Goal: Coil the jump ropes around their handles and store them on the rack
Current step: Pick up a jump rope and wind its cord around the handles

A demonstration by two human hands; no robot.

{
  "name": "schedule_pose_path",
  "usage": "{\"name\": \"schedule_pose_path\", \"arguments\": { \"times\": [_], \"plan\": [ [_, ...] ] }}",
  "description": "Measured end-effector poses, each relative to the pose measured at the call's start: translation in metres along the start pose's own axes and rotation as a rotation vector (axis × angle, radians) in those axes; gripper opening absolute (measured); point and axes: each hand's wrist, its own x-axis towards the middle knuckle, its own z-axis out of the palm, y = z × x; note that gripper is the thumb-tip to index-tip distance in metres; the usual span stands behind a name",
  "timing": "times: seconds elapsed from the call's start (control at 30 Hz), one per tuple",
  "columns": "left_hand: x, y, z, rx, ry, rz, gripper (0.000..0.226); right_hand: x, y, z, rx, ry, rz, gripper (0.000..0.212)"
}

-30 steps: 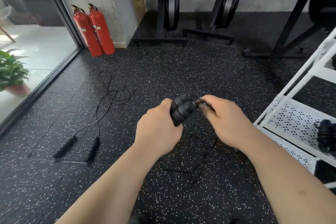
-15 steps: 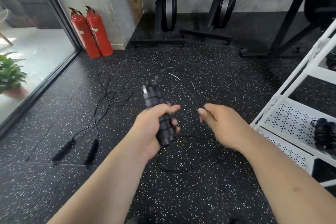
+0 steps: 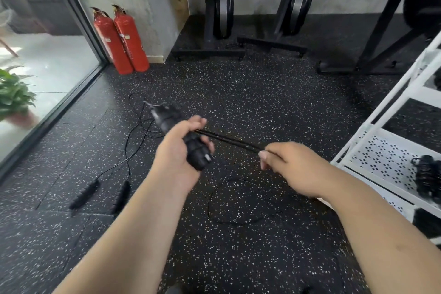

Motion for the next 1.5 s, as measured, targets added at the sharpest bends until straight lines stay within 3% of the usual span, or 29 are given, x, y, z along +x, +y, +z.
{"name": "schedule_pose_path", "arguments": {
  "times": [0.13,0.2,0.33,0.4,0.5,0.7,0.87,1.07,1.17,1.4,1.5],
  "plan": [
    [0.001,0.006,-0.005,0.039,0.017,0.033,0.045,-0.002,-0.002,-0.002,0.034,0.118,-0.039,0.039],
    [-0.007,-0.007,0.001,0.095,-0.088,-0.072,0.057,-0.001,-0.008,0.002,0.045,0.150,-0.052,0.039],
    [-0.027,-0.038,0.016,0.119,-0.341,-0.291,0.057,0.004,-0.019,0.016,0.007,0.113,-0.062,0.031],
    [-0.029,-0.047,0.020,0.120,-0.378,-0.316,0.058,0.006,-0.020,0.020,-0.004,0.098,-0.055,0.025],
    [-0.023,-0.037,0.020,0.071,-0.291,-0.243,0.060,0.005,-0.014,0.016,0.022,0.085,-0.074,0.031],
    [0.001,0.015,-0.005,-0.085,-0.038,0.068,0.044,-0.001,0.006,-0.006,0.043,0.105,-0.033,0.033],
    [-0.008,-0.001,-0.002,-0.031,-0.168,-0.100,0.050,0.002,0.001,-0.001,0.138,0.198,-0.064,0.034],
    [-0.026,-0.045,0.016,0.070,-0.415,-0.299,0.060,0.008,-0.012,0.020,0.048,0.154,-0.101,0.024],
    [-0.019,-0.040,0.016,0.059,-0.392,-0.290,0.065,0.008,-0.009,0.018,0.052,0.144,-0.098,0.029],
    [-0.001,0.013,-0.003,-0.101,-0.136,0.012,0.058,0.002,0.005,-0.005,0.135,0.103,-0.051,0.030],
    [-0.002,0.010,-0.004,-0.104,-0.143,-0.025,0.048,0.004,0.004,-0.002,0.176,0.140,-0.070,0.032]
  ]
}}
